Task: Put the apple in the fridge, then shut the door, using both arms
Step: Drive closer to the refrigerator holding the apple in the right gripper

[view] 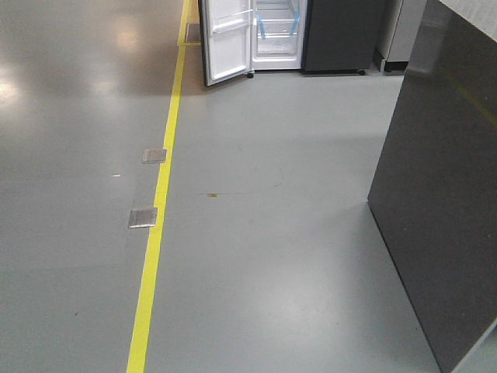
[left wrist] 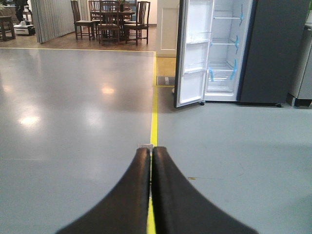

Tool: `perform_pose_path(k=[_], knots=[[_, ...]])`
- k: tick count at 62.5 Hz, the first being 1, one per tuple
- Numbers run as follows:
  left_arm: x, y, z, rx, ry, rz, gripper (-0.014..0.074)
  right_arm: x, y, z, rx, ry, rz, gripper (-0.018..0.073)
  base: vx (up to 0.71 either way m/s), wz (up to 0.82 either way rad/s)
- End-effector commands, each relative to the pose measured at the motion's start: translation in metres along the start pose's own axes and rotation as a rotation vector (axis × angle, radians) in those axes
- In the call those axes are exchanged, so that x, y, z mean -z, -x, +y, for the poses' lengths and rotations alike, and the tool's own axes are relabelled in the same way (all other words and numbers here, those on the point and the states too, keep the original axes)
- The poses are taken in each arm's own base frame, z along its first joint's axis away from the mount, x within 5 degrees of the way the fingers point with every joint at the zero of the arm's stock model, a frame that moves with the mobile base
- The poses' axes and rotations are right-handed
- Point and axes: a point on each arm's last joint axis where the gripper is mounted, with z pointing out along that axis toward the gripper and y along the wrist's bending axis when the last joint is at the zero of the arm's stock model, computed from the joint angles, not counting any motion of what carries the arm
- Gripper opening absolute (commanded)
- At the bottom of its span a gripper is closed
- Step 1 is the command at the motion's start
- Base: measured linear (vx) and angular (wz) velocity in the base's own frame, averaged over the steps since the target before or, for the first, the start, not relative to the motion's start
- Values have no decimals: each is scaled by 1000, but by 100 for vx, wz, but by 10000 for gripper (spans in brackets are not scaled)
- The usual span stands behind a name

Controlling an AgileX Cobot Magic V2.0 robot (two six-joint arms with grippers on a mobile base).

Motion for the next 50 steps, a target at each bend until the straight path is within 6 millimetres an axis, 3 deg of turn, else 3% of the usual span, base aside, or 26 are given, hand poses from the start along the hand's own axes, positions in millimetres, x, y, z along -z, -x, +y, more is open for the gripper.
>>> perform_pose_path(k=[1,50], knots=[[0,-3,-1,5,-19,-52,-6,15,14,0,8,-15,-124,23,26,1],[0,-3,-1,5,-19,-52,-6,15,14,0,8,-15,-124,23,28,3]])
